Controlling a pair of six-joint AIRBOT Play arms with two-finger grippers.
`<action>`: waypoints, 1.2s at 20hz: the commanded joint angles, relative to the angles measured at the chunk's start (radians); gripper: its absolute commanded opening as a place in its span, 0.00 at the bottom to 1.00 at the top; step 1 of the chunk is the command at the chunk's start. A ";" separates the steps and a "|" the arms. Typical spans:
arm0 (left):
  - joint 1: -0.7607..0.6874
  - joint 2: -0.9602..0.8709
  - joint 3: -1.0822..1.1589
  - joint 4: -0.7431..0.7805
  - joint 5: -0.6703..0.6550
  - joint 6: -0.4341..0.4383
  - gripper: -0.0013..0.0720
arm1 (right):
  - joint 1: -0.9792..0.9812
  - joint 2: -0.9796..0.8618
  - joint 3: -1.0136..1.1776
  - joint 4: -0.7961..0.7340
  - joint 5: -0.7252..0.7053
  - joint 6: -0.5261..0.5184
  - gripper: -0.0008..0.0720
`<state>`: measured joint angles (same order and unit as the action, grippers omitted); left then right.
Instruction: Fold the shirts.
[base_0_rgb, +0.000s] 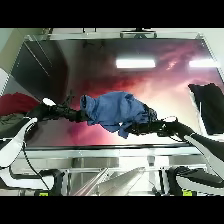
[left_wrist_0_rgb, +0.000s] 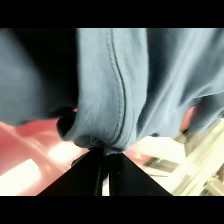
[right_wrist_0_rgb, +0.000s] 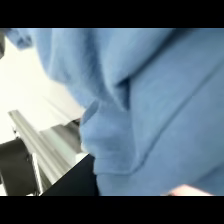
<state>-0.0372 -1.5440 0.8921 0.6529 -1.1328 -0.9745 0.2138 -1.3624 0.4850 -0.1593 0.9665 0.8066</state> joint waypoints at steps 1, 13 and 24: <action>0.040 0.039 0.056 -0.079 -0.071 0.010 0.05 | -0.010 0.014 0.002 -0.035 0.090 0.009 0.03; 0.537 0.552 0.662 -0.930 -0.293 0.012 0.05 | -0.789 0.460 0.944 -0.249 0.587 0.331 0.03; 0.777 0.686 0.661 -0.809 -0.336 -0.100 0.05 | -0.839 0.468 1.305 -0.152 0.422 0.253 0.03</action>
<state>0.7616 -0.8753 1.6371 -0.2752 -1.4696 -1.0592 -0.6544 -0.8513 1.7645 -0.3138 1.4597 1.0889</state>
